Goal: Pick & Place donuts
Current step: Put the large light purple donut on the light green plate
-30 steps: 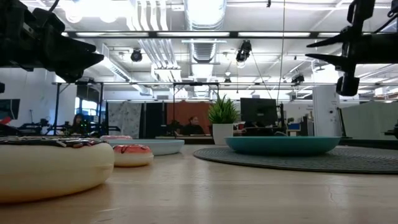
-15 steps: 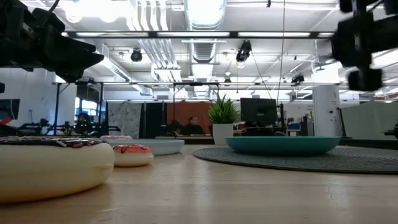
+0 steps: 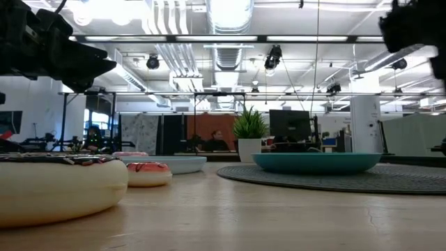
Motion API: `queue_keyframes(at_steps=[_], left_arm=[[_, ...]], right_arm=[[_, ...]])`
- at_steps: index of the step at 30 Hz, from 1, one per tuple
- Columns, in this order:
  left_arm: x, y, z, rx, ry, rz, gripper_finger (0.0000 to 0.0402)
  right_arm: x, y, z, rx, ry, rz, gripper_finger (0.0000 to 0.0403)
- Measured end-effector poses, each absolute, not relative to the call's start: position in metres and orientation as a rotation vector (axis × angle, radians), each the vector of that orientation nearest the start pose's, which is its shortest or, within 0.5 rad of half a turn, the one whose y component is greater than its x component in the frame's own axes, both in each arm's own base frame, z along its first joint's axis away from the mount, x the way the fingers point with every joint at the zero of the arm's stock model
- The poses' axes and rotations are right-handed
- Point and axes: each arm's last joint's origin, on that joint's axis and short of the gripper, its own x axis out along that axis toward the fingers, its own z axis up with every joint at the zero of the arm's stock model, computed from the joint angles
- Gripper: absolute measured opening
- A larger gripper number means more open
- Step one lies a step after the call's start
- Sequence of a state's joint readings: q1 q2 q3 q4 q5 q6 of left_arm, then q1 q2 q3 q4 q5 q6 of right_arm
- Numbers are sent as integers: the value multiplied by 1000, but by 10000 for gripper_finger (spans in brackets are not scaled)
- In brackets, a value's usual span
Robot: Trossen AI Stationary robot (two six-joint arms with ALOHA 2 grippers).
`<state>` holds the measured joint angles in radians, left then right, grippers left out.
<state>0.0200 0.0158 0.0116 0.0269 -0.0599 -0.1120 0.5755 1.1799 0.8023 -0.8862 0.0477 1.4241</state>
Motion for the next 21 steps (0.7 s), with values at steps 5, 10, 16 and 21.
queue_keyframes(at_steps=[5, 10, 16, 21], left_arm=[[98, 4, 169, -112, -25, 79, 142], [98, 4, 169, -112, -25, 79, 142], [98, 4, 169, -112, -24, 79, 142], [98, 4, 169, -112, -24, 79, 142]], right_arm=[[177, 154, 201, 833, 1493, -500, 171], [188, 182, 192, 899, 1654, -617, 202], [195, 195, 190, 840, 1700, -814, 224], [201, 202, 174, 769, 1723, -871, 226]])
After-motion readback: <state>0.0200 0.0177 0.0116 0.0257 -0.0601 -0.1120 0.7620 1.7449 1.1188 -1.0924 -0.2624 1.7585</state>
